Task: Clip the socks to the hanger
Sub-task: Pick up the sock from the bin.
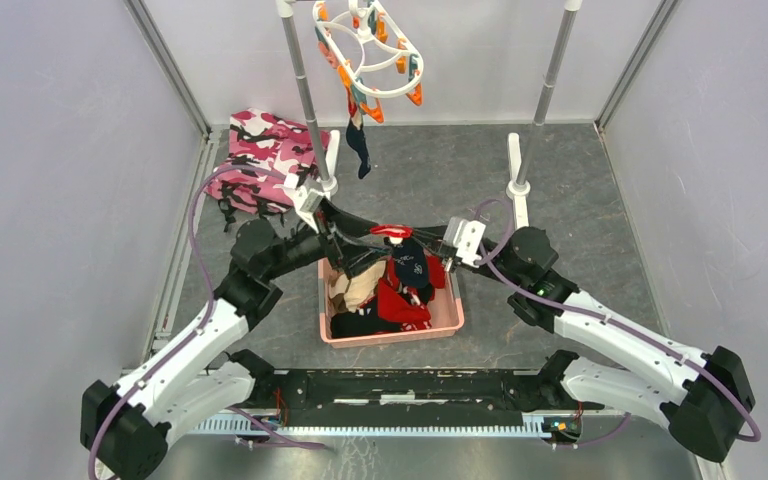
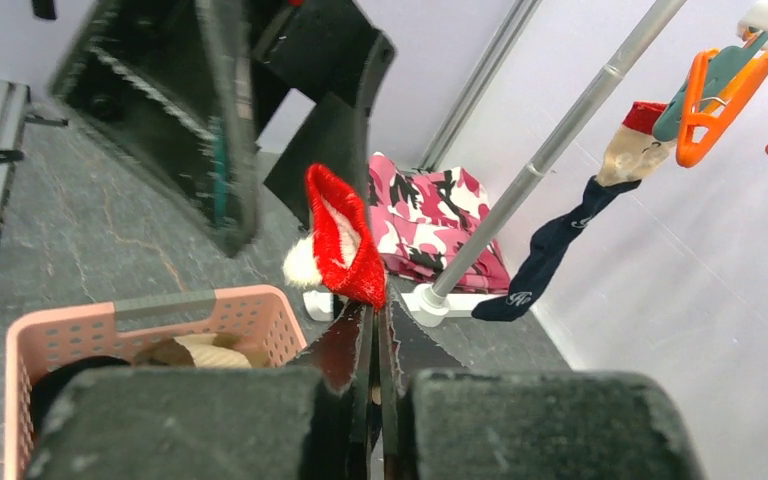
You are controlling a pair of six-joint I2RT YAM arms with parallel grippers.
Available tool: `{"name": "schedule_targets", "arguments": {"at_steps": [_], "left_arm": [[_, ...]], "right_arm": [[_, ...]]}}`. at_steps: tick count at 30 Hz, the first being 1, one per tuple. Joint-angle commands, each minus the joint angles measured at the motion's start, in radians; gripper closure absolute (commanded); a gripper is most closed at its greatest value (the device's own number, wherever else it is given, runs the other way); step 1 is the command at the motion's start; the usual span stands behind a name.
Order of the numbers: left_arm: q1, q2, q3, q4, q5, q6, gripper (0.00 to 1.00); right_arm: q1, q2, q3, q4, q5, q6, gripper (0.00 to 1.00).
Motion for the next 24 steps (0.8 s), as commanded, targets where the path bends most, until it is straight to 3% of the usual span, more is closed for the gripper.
{"name": "schedule_targets", "arguments": {"at_steps": [1, 2, 7, 15, 18, 22, 24], "left_arm": [[0.006, -0.149, -0.112, 0.137, -0.070, 0.176, 0.04], [0.006, -0.183, -0.161, 0.203, -0.079, 0.190, 0.01], [0.006, -0.242, -0.323, 0.496, -0.082, 0.312, 0.01], [0.006, -0.157, -0.247, 0.496, -0.078, 0.393, 0.14], [0.004, -0.136, -0.230, 0.512, -0.076, 0.397, 0.21], [0.006, -0.100, -0.205, 0.503, -0.068, 0.402, 0.49], [0.006, -0.087, -0.196, 0.493, -0.084, 0.395, 0.55]], "right_arm": [[-0.023, -0.024, 0.065, 0.021, -0.004, 0.136, 1.00], [-0.030, -0.020, 0.074, 0.016, -0.022, 0.161, 1.00], [-0.043, 0.042, 0.143, -0.021, -0.119, 0.293, 1.00], [-0.051, 0.095, 0.177, -0.022, -0.143, 0.333, 1.00], [-0.056, 0.100, 0.177, -0.024, -0.135, 0.346, 1.00], [-0.065, 0.107, 0.177, 0.000, -0.137, 0.373, 1.00], [-0.070, 0.111, 0.180, 0.002, -0.124, 0.375, 1.00]]}}
